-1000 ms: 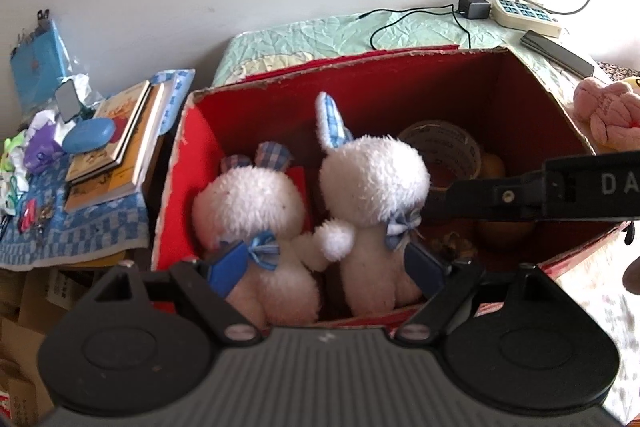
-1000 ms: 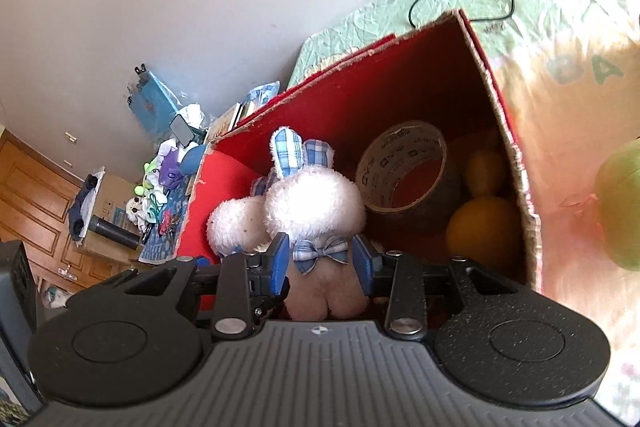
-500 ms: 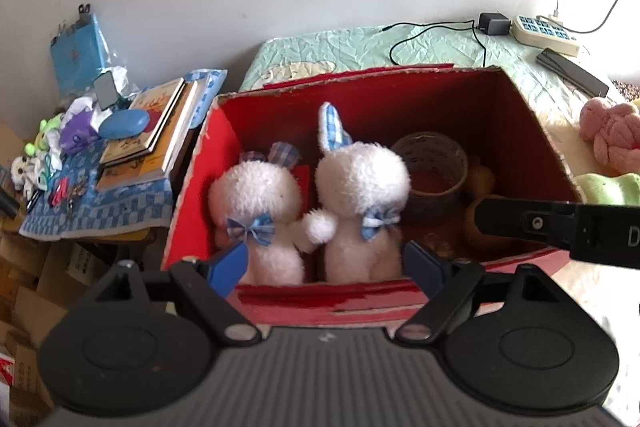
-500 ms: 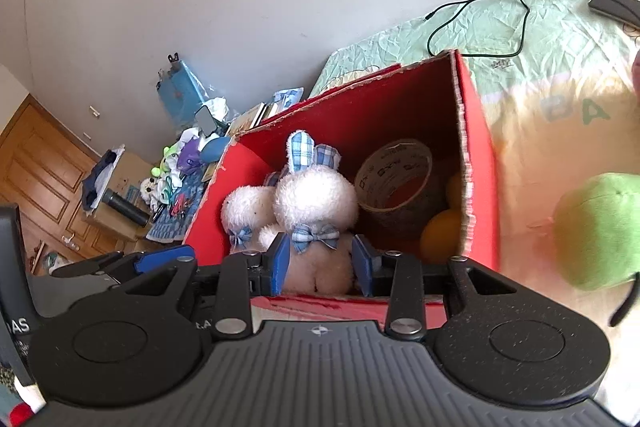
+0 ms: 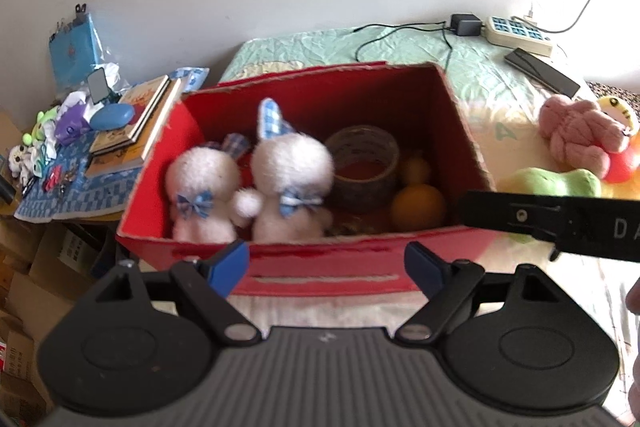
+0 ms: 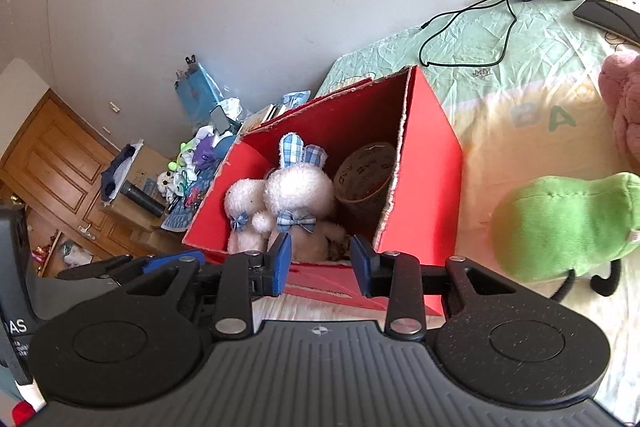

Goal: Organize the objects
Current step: 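Move the right gripper to the green pear-shaped plush on the bed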

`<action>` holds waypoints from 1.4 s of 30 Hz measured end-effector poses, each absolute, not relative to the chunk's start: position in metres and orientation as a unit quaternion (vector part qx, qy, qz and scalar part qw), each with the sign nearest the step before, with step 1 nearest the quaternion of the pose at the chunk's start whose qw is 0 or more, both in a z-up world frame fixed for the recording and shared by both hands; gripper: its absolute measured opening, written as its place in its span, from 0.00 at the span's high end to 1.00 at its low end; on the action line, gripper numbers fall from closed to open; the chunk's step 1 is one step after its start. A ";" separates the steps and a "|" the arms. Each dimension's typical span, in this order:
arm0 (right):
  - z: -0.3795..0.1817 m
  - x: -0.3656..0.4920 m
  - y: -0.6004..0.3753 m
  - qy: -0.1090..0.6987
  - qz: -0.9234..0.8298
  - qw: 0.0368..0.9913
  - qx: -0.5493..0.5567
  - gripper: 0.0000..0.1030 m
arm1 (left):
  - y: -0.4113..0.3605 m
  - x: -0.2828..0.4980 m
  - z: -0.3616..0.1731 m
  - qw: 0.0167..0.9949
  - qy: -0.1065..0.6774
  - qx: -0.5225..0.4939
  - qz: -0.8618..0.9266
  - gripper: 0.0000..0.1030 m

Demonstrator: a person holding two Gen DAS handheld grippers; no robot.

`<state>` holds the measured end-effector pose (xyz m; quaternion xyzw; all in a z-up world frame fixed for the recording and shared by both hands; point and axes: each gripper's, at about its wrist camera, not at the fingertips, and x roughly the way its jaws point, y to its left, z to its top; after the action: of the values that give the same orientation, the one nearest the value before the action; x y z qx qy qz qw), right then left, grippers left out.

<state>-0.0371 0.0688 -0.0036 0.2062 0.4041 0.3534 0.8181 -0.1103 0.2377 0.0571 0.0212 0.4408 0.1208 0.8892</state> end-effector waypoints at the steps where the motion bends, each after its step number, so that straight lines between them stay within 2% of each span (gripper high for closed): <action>1: -0.004 -0.038 0.066 0.404 0.355 0.818 0.204 0.64 | 0.233 -0.112 0.057 0.889 0.442 0.022 0.119 0.16; 19: -0.049 -0.039 -0.012 0.444 0.287 0.823 0.209 0.64 | 0.142 -0.126 0.011 0.880 0.474 0.013 0.003 0.17; 31: -0.046 -0.010 -0.074 0.405 0.231 0.851 0.243 0.65 | 0.101 -0.107 -0.025 0.872 0.487 0.011 -0.040 0.17; 38: -0.046 0.029 -0.058 0.395 0.244 0.861 0.209 0.65 | 0.101 -0.106 -0.039 0.868 0.495 -0.005 -0.053 0.17; 42: -0.063 0.055 -0.051 0.417 0.248 0.848 0.214 0.65 | 0.104 -0.113 -0.042 0.867 0.495 -0.010 -0.056 0.17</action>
<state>0.0551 -0.0510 -0.0628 0.2140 0.4173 0.2482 0.8476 -0.1133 0.1038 -0.0419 -0.0104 0.4952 -0.0563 0.8669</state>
